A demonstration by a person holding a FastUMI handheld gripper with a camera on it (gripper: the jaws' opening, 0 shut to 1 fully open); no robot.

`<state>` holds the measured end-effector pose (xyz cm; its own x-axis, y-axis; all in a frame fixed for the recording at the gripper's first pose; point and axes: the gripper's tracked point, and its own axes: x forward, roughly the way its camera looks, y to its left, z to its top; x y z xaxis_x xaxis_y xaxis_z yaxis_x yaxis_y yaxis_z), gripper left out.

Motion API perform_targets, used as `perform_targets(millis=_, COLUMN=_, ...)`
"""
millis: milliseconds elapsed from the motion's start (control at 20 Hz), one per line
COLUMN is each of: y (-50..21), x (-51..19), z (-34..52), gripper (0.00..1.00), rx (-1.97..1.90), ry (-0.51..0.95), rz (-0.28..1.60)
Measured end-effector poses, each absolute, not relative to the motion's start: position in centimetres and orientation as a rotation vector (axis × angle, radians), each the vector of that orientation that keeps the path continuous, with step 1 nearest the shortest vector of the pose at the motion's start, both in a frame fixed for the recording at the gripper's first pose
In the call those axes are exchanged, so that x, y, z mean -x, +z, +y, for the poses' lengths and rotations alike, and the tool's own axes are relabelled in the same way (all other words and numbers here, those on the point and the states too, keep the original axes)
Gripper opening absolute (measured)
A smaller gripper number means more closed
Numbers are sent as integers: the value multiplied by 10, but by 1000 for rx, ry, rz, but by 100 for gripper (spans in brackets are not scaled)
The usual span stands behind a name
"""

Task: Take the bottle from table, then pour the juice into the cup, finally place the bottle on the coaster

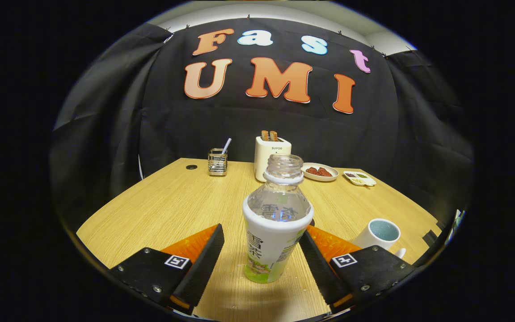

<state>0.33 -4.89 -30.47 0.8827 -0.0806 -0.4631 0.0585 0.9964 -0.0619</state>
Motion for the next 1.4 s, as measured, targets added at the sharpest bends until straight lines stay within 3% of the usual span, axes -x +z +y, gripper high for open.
perform_targets(millis=150, y=-312, x=-5, z=-53, gripper=100, rx=50, ry=-90, rz=495)
perform_targets(millis=250, y=-316, x=-6, z=-58, gripper=94, rx=78, ry=-112, rz=490)
perform_targets(millis=300, y=-314, x=-8, z=-60, gripper=81, rx=81, ry=-110, rz=479)
perform_targets(millis=400, y=-318, x=-10, z=-58, gripper=63, rx=40, ry=-115, rz=463)
perform_targets(millis=500, y=-316, x=-13, z=-57, gripper=57, rx=50, ry=-110, rz=466)
perform_targets(millis=1400, y=-213, x=-33, z=-81, gripper=56, rx=-573, ry=-142, rz=273)
